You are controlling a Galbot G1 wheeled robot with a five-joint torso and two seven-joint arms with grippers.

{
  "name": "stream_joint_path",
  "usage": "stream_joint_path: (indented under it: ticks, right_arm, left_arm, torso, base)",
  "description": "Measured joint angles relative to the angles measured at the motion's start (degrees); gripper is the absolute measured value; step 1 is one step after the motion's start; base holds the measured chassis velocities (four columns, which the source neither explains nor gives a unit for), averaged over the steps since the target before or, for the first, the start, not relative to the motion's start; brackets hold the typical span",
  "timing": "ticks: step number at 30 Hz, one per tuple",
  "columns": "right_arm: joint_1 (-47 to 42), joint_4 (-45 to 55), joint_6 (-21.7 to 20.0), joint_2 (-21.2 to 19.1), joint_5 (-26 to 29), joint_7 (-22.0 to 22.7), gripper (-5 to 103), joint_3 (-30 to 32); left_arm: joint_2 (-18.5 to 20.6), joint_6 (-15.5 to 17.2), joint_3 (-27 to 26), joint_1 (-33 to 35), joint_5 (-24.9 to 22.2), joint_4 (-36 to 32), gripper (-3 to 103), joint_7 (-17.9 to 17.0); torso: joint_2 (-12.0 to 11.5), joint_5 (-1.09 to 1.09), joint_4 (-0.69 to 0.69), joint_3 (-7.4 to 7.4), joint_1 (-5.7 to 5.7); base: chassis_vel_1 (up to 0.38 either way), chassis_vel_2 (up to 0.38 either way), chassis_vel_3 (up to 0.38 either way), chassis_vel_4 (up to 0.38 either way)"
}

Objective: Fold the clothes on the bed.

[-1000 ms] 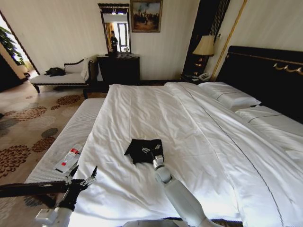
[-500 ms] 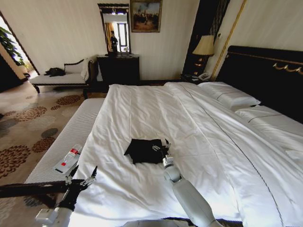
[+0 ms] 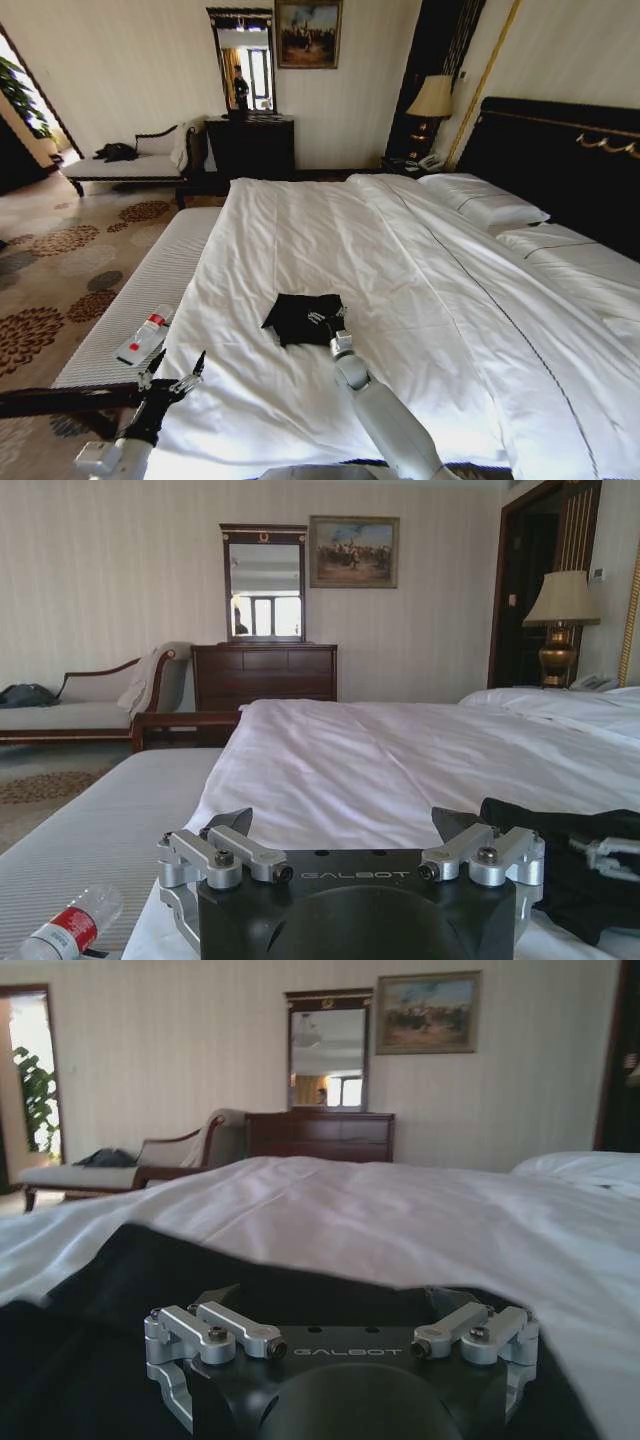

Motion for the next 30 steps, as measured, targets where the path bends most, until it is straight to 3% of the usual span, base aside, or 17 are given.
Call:
stream_joint_path:
  ticks: [7,13,18,22,25,30]
  right_arm:
    - [0.8,-1.0,0.6,2.2,-1.4,0.0,100,-3.3]
    - [0.3,-1.6,1.3,2.3,-2.7,0.1,100,-1.8]
    - [-1.5,2.8,0.3,-1.1,0.3,0.7,100,2.5]
    - [-3.7,5.7,0.3,-3.9,3.8,-1.6,100,6.0]
    - [-8.6,9.9,0.9,-8.5,7.8,-5.2,100,13.6]
    - [-15.8,16.4,0.1,-11.8,11.5,-6.8,100,22.4]
  left_arm:
    - [0.0,0.0,0.0,0.0,0.0,0.0,100,0.0]
    - [0.0,0.0,0.0,0.0,0.0,0.0,100,0.0]
    - [0.0,0.0,0.0,0.0,0.0,0.0,100,0.0]
    - [0.0,0.0,0.0,0.0,0.0,0.0,100,0.0]
    - [0.0,0.0,0.0,0.0,0.0,0.0,100,0.0]
    - [0.0,0.0,0.0,0.0,0.0,0.0,100,0.0]
  torso:
    - [0.0,0.01,0.0,0.0,0.0]
    - [0.0,0.01,0.0,0.0,0.0]
    - [0.0,0.01,-0.02,0.0,0.0]
    - [0.0,0.01,-0.01,0.0,0.0]
    - [0.0,0.02,-0.01,0.0,0.0]
    - [0.0,0.0,-0.02,0.0,0.0]
  base:
    - [0.0,0.0,0.0,0.0]
    - [0.0,0.0,0.0,0.0]
    - [0.0,0.0,0.0,0.0]
    - [0.0,0.0,0.0,0.0]
    - [0.0,0.0,0.0,0.0]
    - [0.0,0.0,0.0,0.0]
